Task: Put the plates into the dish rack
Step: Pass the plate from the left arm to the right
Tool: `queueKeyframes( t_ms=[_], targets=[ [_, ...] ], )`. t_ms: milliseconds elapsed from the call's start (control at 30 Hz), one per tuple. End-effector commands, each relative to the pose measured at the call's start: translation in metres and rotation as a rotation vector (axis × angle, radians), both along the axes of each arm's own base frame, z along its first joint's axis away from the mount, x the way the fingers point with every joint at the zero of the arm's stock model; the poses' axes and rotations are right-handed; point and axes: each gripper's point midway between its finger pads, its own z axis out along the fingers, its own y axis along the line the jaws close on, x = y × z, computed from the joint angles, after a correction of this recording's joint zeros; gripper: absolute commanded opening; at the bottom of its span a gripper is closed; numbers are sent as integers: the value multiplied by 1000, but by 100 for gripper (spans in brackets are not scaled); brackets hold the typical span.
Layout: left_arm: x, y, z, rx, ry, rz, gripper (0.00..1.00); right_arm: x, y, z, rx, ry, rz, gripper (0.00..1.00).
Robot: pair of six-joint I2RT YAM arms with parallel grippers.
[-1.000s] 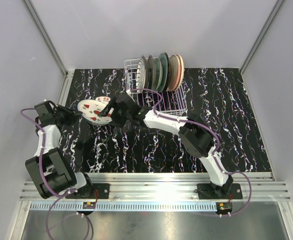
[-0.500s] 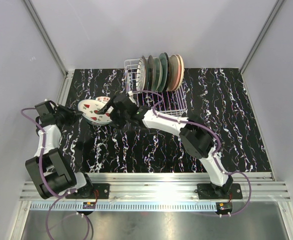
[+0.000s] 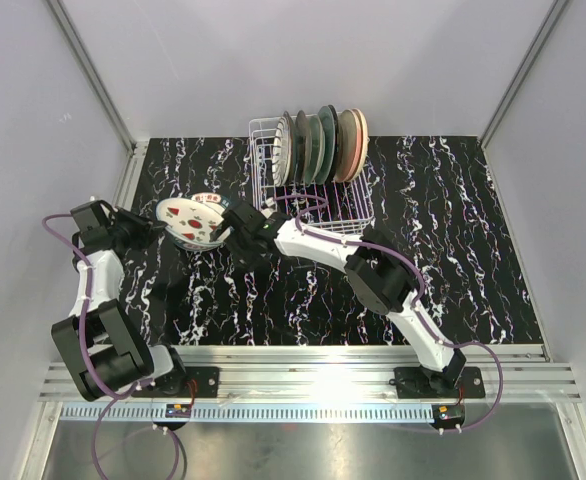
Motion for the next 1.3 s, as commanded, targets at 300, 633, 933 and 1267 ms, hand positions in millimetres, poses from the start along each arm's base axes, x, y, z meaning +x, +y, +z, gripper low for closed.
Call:
queueKeyframes(
  t_ms=[300,633,933,1267],
  targets=[
    [10,-9,50,40,-159,-56,0,24,7,24,39,-77,-71,100],
    [-5,-21,54,41,-186,-68,0,24,16,20,48,-147,25,91],
    [-21,-31,51,-4,-170,-62,0,22,25,20,97,-175,85,83],
    [-38,-38,44,-172,-182,-33,0,20,13,43,132,-224,61,71]
  ],
)
